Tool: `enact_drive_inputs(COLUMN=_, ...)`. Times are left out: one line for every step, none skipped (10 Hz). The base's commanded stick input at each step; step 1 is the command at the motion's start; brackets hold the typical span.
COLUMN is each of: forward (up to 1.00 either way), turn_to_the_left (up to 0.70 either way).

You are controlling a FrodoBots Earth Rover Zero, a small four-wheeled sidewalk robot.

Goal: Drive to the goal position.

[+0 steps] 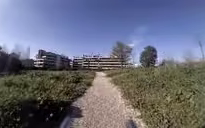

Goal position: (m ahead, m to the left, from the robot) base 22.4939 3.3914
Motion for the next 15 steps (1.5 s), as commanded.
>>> enact_drive_inputs(forward=0.5, turn_to_the_left=0.0)
enact_drive_inputs(forward=0.5, turn_to_the_left=0.0)
enact_drive_inputs(forward=0.5, turn_to_the_left=0.0)
enact_drive_inputs(forward=0.5, turn_to_the_left=0.0)
enact_drive_inputs(forward=0.5, turn_to_the_left=0.0)
enact_drive_inputs(forward=0.5, turn_to_the_left=0.0)
enact_drive_inputs(forward=0.5, turn_to_the_left=0.0)
enact_drive_inputs(forward=0.5, turn_to_the_left=0.0)
enact_drive_inputs(forward=0.5, turn_to_the_left=0.0)
enact_drive_inputs(forward=0.5, turn_to_the_left=0.0)
enact_drive_inputs(forward=0.5, turn_to_the_left=0.0)
enact_drive_inputs(forward=0.5, turn_to_the_left=0.0)
enact_drive_inputs(forward=0.5, turn_to_the_left=0.0)
enact_drive_inputs(forward=0.5, turn_to_the_left=0.0)
enact_drive_inputs(forward=0.5, turn_to_the_left=0.0)
